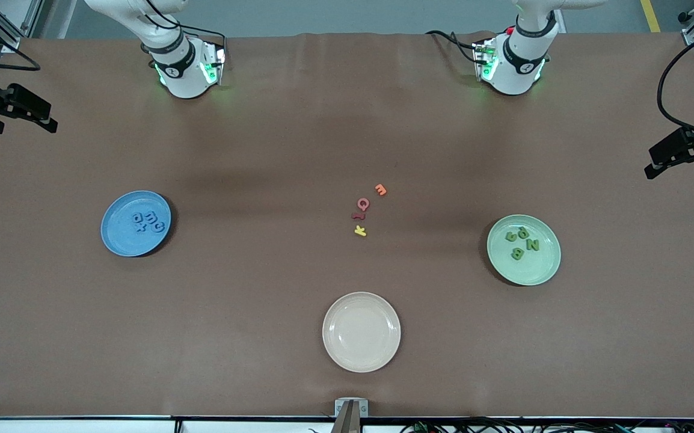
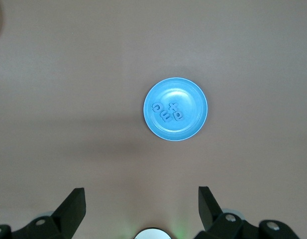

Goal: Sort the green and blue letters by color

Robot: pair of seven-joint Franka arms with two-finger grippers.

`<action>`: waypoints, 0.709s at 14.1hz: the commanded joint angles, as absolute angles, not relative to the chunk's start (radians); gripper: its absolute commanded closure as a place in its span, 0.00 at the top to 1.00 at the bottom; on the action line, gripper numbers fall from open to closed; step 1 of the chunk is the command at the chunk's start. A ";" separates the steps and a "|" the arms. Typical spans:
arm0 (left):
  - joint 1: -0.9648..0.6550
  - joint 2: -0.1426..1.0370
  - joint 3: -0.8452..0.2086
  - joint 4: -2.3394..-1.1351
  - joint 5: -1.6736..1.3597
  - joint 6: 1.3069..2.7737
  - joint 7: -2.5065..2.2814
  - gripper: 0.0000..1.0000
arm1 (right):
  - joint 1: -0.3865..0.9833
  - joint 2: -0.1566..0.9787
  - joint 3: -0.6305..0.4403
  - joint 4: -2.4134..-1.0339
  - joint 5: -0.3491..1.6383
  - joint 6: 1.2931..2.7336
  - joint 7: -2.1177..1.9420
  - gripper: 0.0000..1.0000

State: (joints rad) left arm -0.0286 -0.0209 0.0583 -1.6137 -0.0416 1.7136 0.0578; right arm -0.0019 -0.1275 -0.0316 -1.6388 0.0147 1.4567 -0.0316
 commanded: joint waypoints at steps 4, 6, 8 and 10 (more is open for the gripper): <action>-0.014 -0.012 0.049 -1.589 -0.044 1.700 0.066 0.99 | -0.002 -0.152 -0.032 -1.660 0.011 1.457 -0.041 1.00; -0.017 -0.009 0.049 -1.588 -0.043 1.700 0.064 0.99 | -0.002 -0.152 -0.032 -1.660 0.011 1.457 -0.041 1.00; -0.020 -0.011 0.049 -1.582 -0.037 1.700 0.061 0.99 | -0.002 -0.152 -0.032 -1.660 0.011 1.457 -0.041 1.00; -0.023 -0.011 0.049 -1.565 -0.037 1.700 0.061 0.99 | -0.002 -0.153 -0.032 -1.660 0.011 1.457 -0.041 1.00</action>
State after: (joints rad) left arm -0.0255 -0.0190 0.0567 -1.6024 -0.0416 1.7133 0.0578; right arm -0.0019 -0.1275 -0.0316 -1.6395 0.0147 1.4566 -0.0317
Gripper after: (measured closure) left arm 0.004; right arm 0.000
